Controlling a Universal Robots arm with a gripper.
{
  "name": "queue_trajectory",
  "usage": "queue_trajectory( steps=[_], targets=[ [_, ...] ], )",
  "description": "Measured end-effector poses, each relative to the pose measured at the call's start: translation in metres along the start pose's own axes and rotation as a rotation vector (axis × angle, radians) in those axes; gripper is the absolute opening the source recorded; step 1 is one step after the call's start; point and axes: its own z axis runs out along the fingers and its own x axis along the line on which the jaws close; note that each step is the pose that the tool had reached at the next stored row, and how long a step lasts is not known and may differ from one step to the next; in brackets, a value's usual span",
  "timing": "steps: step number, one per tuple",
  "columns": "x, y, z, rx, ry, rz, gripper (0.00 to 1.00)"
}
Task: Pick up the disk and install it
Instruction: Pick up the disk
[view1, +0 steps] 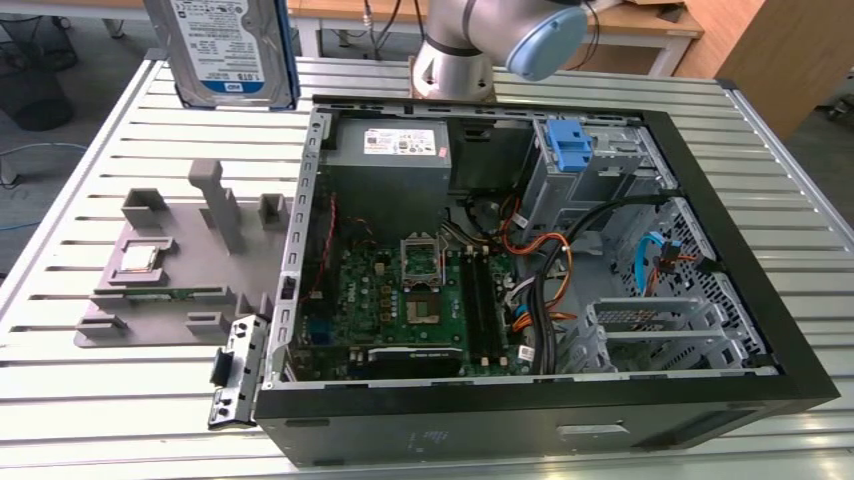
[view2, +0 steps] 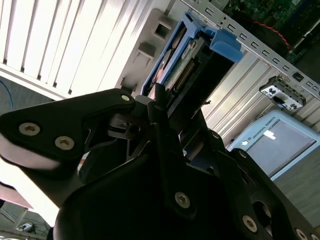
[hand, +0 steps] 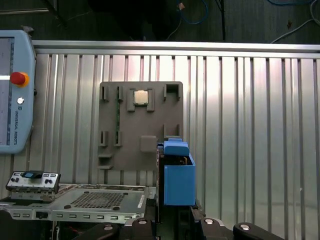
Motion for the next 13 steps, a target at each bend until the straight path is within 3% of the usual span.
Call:
queue_trajectory(
  steps=[4,13],
  targets=[
    [0.0000,-0.0067,-0.0004,-0.0001,0.0001,0.000,0.35],
    [-0.0005,-0.0091,-0.0004,0.0000,0.0000,0.000,0.35]
  ],
)
